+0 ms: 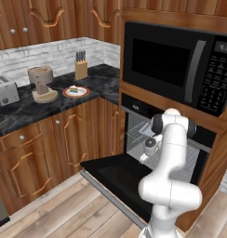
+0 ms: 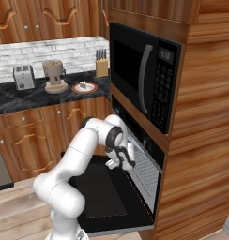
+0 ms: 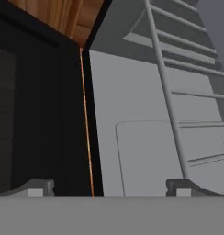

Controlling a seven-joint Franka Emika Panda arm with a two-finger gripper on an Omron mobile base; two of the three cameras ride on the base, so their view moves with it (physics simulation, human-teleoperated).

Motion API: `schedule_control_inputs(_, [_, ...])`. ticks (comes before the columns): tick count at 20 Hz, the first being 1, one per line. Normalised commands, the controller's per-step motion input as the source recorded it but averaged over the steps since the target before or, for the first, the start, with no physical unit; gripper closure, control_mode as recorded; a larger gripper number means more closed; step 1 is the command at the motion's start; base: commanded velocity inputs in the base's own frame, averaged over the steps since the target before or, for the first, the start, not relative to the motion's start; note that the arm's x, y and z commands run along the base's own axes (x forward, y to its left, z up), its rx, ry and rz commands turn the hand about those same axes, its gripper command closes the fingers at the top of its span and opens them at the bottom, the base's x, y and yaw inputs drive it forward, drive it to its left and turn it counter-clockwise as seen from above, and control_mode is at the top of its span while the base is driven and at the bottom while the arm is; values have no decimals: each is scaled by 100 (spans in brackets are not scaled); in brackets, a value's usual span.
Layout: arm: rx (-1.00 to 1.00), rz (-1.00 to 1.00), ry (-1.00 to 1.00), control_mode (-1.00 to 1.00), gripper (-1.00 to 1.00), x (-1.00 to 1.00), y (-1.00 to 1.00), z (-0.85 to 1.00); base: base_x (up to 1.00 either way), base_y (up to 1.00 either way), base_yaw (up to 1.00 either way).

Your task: Take the baked cake out of the oven and place it on the plate for cooling. Then close the oven door.

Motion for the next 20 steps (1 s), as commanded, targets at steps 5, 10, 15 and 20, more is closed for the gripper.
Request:
schedule_control_inputs(5, [0,0,-18,-100,-100,-95,62,63,0,0,0])
schedule_control_inputs(10, [0,0,-13,-100,-100,-100,99,49,0,0,0])
schedule_control_inputs(15, [-1,0,-6,-100,-100,-96,99,49,0,0,0])
schedule_control_inputs(20, [0,0,0,-100,-100,-67,89,93,0,0,0])
